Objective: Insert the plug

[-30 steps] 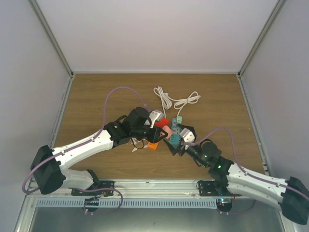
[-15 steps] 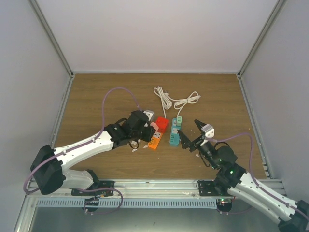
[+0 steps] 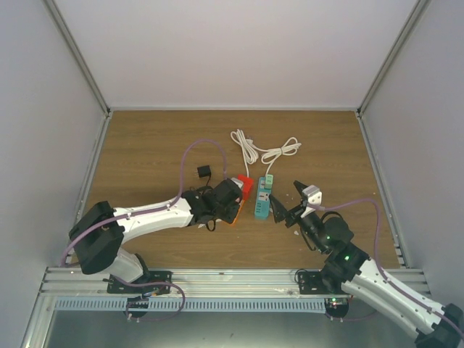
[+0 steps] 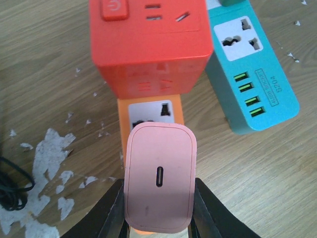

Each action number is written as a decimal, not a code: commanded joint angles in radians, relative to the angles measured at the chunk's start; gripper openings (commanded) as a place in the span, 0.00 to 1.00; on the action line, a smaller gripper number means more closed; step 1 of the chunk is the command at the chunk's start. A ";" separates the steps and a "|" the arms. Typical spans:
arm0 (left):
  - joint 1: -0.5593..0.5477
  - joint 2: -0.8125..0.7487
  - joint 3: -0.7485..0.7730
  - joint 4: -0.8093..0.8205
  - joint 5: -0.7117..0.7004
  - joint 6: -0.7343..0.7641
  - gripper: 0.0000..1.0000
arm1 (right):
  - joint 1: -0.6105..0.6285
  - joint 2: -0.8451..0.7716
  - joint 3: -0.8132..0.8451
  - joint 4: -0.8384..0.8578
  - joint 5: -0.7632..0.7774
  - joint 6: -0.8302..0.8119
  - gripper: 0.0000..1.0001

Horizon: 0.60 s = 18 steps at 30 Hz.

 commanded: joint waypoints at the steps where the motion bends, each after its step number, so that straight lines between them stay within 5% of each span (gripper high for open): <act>1: -0.037 0.041 0.043 0.071 -0.057 0.018 0.00 | -0.016 -0.011 -0.017 -0.002 -0.004 0.017 1.00; 18: -0.072 0.115 0.057 0.141 -0.149 0.014 0.00 | -0.031 -0.034 -0.026 -0.010 -0.016 0.024 0.99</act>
